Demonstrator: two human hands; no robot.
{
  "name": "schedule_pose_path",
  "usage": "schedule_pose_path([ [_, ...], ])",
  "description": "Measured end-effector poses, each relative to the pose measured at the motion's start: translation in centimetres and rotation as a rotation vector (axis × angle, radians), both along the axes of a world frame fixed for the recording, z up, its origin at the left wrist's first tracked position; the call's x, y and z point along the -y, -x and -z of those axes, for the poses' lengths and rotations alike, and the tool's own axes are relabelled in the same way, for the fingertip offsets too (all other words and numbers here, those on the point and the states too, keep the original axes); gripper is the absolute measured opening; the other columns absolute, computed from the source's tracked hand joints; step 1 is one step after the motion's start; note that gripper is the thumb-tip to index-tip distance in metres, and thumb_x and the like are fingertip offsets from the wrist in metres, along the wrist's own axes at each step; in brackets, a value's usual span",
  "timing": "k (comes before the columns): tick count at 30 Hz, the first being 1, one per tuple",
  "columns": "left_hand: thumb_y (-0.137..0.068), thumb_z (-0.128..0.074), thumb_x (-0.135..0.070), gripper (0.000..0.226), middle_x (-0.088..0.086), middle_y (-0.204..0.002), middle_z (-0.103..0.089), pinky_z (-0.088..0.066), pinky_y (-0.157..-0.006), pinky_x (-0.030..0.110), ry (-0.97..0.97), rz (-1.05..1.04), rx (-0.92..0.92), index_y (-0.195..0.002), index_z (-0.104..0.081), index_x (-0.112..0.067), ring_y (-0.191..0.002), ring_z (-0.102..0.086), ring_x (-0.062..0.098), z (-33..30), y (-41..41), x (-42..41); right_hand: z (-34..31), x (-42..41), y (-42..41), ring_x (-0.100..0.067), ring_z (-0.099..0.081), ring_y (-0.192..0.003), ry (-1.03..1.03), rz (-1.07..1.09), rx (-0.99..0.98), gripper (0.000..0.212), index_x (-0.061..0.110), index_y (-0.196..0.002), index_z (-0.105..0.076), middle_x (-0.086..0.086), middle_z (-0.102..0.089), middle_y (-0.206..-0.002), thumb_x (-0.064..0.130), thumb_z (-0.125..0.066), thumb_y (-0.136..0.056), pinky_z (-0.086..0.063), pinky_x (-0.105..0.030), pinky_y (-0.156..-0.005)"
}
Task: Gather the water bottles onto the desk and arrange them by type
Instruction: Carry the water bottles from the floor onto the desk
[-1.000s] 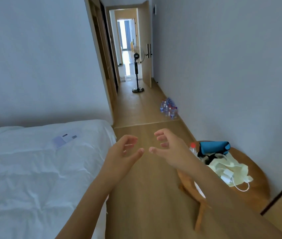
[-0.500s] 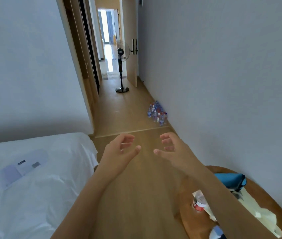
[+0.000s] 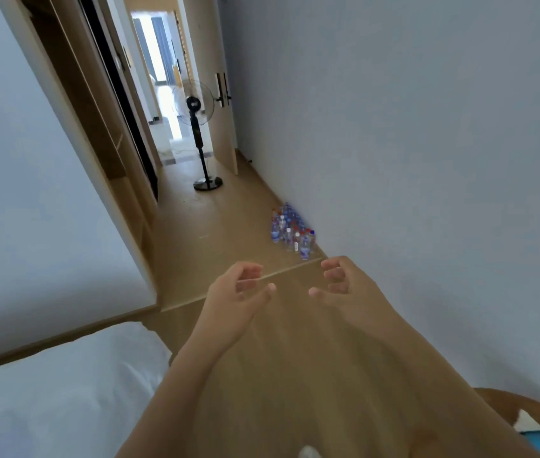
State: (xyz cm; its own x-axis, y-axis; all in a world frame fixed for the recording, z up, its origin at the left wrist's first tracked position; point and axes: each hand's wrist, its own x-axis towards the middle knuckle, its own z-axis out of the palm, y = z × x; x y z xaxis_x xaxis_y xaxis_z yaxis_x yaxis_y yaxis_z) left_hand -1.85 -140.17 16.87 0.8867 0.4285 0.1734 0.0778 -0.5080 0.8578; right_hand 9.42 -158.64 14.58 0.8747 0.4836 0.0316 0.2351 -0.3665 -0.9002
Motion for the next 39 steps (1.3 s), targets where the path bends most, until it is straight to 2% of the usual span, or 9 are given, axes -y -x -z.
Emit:
schedule_pose_path([
  [4,-0.088,-0.074,-0.023,0.033,-0.008,-0.113,-0.065,-0.048,-0.078,0.005,0.009,-0.018,0.0,-0.118,-0.062,-0.018,-0.101,-0.061,0.0,0.7,-9.5,-5.9,0.4,-6.5,-9.5,-0.009,-0.058,-0.101,0.003,-0.035,0.012,0.044,0.034,-0.117,-0.049,0.013,-0.054,-0.113,0.029,-0.077,-0.084,-0.044,-0.018,-0.079],
  [9,-0.088,-0.073,-0.026,0.033,-0.01,-0.114,-0.065,-0.044,-0.074,0.0,0.004,-0.066,0.0,-0.118,-0.062,-0.021,-0.099,-0.059,-0.005,0.1,-21.1,-12.9,-0.7,-14.1,-21.9,-0.016,-0.058,-0.112,-0.01,-0.056,-0.006,0.043,0.028,-0.119,-0.05,0.005,-0.053,-0.121,0.025,-0.076,-0.085,-0.048,-0.033,-0.097],
  [16,-0.086,-0.075,-0.024,0.028,-0.01,-0.11,-0.066,-0.046,-0.08,0.007,0.07,-0.091,0.012,-0.11,-0.062,-0.024,-0.102,-0.062,0.001,1.2,-33.9,-20.6,0.2,-22.0,-34.3,-0.013,-0.057,-0.113,0.029,-0.085,-0.033,0.049,0.026,-0.126,-0.051,0.003,-0.055,-0.126,0.026,-0.077,-0.084,-0.044,-0.025,-0.091],
  [20,-0.086,-0.075,-0.022,0.027,-0.008,-0.11,-0.066,-0.048,-0.082,0.01,0.13,-0.044,-0.002,-0.11,-0.062,-0.024,-0.103,-0.064,0.006,3.2,-42.2,-24.5,1.9,-25.1,-41.4,-0.017,-0.059,-0.113,0.07,-0.052,-0.066,0.045,0.028,-0.122,-0.05,0.002,-0.055,-0.126,0.027,-0.076,-0.085,-0.05,-0.034,-0.095],
  [22,-0.086,-0.076,-0.021,0.028,-0.006,-0.111,-0.067,-0.05,-0.088,0.02,0.144,-0.021,-0.014,-0.11,-0.063,-0.021,-0.103,-0.065,0.01,4.2,-46.7,-26.7,2.9,-26.8,-45.2,-0.019,-0.06,-0.111,0.073,-0.015,-0.082,0.044,0.027,-0.122,-0.051,0.002,-0.057,-0.124,0.025,-0.076,-0.085,-0.052,-0.039,-0.096],
  [26,-0.084,-0.077,-0.016,0.025,-0.008,-0.106,-0.068,-0.052,-0.089,0.025,0.2,0.023,-0.031,-0.104,-0.064,-0.024,-0.1,-0.066,0.011,6.3,-55.9,-31.9,4.2,-31.1,-53.3,-0.014,-0.063,-0.099,0.078,0.048,-0.113,0.037,0.03,-0.111,-0.052,0.008,-0.06,-0.11,0.023,-0.076,-0.084,-0.054,-0.027,-0.083],
  [31,-0.083,-0.078,-0.013,0.03,-0.018,-0.096,-0.066,-0.051,-0.088,0.024,0.208,0.086,-0.027,-0.092,-0.06,-0.036,-0.093,-0.064,0.002,7.8,-67.9,-39.0,4.5,-37.2,-63.5,0.001,-0.056,-0.085,0.092,0.118,-0.117,0.04,0.029,-0.113,-0.047,0.021,-0.053,-0.098,0.024,-0.076,-0.085,-0.044,-0.009,-0.066],
  [37,-0.084,-0.077,-0.007,0.034,-0.033,-0.088,-0.068,-0.05,-0.073,0.01,0.211,0.107,-0.084,-0.091,-0.063,-0.037,-0.083,-0.065,-0.01,10.6,-78.8,-44.8,6.5,-42.6,-73.9,-0.003,-0.059,-0.087,0.1,0.162,-0.179,0.04,0.025,-0.115,-0.049,0.017,-0.056,-0.1,0.023,-0.075,-0.085,-0.049,-0.019,-0.078],
  [39,-0.082,-0.08,-0.013,0.029,-0.029,-0.084,-0.07,-0.05,-0.07,0.009,0.235,0.09,-0.13,-0.089,-0.063,-0.036,-0.079,-0.065,-0.011,11.5,-82.2,-46.3,7.5,-44.1,-77.4,-0.009,-0.061,-0.093,0.104,0.175,-0.223,0.041,0.023,-0.117,-0.049,0.011,-0.057,-0.104,0.021,-0.075,-0.085,-0.049,-0.022,-0.08],
])
